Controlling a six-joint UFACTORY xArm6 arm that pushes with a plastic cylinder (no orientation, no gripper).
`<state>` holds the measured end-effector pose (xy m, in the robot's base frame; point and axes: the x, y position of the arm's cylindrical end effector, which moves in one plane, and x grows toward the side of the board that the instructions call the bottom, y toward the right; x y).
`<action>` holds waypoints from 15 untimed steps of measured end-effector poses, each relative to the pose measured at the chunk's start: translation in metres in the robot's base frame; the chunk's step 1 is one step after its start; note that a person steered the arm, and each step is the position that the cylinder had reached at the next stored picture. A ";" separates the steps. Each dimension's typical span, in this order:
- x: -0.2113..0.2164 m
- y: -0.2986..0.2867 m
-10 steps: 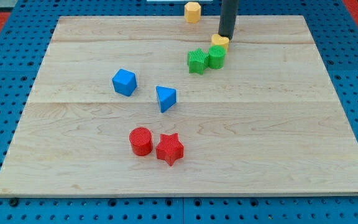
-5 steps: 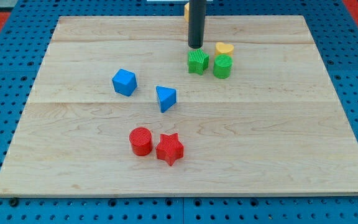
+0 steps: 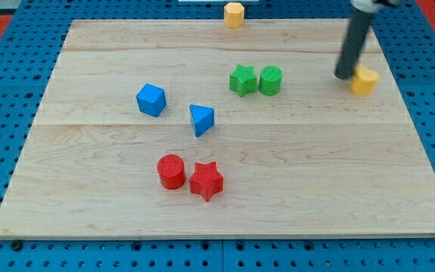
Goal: Push the yellow heart towards the bottom right
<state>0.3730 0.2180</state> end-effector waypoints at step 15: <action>0.145 -0.087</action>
<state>0.5179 0.1305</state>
